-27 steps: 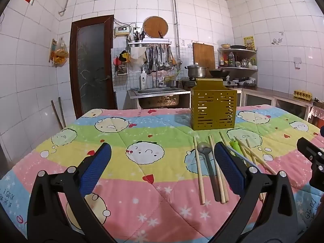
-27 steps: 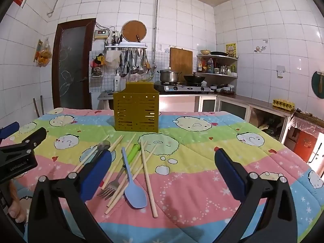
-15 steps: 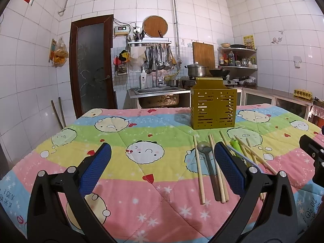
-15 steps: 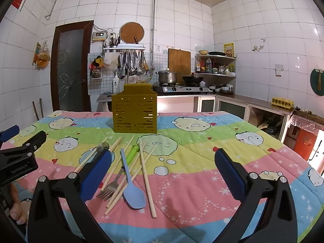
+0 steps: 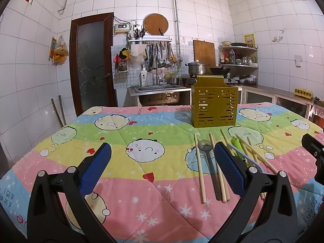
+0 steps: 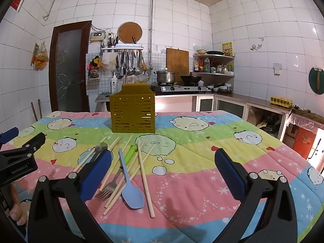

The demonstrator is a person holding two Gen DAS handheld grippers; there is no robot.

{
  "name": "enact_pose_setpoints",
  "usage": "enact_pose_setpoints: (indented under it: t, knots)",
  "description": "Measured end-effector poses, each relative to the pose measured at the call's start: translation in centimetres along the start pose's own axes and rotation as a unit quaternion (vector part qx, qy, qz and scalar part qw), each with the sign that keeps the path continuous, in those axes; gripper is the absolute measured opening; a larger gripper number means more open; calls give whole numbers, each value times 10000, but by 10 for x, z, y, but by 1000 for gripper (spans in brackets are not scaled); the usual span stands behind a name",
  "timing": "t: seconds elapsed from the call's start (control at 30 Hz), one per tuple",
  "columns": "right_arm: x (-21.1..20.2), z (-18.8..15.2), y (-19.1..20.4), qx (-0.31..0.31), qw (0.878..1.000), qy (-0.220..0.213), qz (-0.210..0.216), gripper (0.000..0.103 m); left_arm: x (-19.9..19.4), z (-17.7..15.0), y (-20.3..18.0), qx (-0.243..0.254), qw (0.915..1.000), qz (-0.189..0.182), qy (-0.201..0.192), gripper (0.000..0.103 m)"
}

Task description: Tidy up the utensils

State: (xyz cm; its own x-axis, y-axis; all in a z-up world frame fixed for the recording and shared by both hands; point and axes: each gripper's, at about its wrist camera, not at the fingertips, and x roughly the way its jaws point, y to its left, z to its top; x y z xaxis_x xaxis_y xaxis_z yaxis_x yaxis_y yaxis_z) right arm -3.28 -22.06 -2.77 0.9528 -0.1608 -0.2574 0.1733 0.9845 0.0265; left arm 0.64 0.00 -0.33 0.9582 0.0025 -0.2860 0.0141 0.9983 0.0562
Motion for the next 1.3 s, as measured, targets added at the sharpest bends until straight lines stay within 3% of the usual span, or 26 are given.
enact_pose_setpoints:
  t: [1.3]
  knots:
    - [1, -1, -2, -18, 10000, 3, -65, 99, -1, 1, 1, 23, 10000, 4, -33, 98]
